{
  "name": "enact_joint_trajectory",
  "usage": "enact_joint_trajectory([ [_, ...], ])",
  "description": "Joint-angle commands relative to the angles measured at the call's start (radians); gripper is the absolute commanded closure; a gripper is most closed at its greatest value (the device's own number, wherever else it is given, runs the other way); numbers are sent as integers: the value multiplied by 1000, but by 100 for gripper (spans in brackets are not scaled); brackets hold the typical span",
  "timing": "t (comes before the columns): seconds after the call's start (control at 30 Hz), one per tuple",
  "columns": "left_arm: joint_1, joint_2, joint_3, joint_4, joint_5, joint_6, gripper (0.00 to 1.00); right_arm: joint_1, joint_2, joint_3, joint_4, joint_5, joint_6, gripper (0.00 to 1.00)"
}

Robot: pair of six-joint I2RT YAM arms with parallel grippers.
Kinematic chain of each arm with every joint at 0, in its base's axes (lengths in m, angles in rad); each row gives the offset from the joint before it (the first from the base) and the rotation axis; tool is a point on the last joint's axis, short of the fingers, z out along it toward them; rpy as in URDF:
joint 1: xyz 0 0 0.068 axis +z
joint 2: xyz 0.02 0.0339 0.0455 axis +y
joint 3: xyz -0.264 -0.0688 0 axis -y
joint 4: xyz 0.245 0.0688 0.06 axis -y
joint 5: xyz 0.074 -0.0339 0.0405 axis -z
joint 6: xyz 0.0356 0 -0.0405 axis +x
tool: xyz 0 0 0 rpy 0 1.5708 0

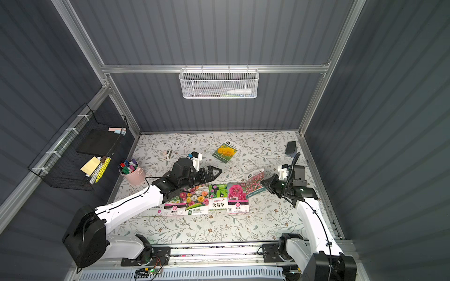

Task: Arrange the seed packets in a row
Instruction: Place the seed packet at the center of the board.

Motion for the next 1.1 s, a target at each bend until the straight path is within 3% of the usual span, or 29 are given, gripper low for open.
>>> enact_joint_trajectory([
  [0.0, -2, -34, -28, -78, 27, 57, 1, -7, 75, 57, -202, 38, -122, 100],
  [0.4, -3, -107, -83, -123, 22, 106, 0, -14, 149, -38, -78, 72, -111, 100],
  [0.77, -2, -114, -91, -131, 27, 115, 1, -81, 7, -69, 15, 44, -62, 100],
  [1.07, -3, -104, -87, -129, 31, 110, 1, -105, 180, -54, -60, 62, -125, 100],
])
